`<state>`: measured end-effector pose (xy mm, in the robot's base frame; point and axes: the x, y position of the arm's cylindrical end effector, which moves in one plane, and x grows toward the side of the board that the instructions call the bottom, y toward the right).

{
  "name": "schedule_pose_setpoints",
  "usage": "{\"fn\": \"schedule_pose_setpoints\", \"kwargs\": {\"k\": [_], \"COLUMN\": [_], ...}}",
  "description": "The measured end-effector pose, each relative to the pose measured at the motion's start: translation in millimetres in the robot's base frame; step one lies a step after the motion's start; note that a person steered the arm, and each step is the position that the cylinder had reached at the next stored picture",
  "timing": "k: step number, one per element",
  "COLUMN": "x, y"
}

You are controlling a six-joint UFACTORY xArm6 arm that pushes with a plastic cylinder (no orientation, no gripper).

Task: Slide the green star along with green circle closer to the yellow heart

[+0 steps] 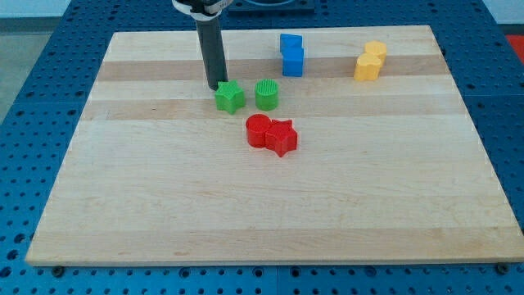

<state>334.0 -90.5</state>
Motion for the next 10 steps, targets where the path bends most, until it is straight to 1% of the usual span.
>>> {"fn": "schedule_pose_setpoints", "kwargs": {"k": [1,3,4,5,6,7,9,10], "x": [0,0,21,31,31,40,40,40], "y": [-2,-35,-36,-36,-36,-11,9,31]}}
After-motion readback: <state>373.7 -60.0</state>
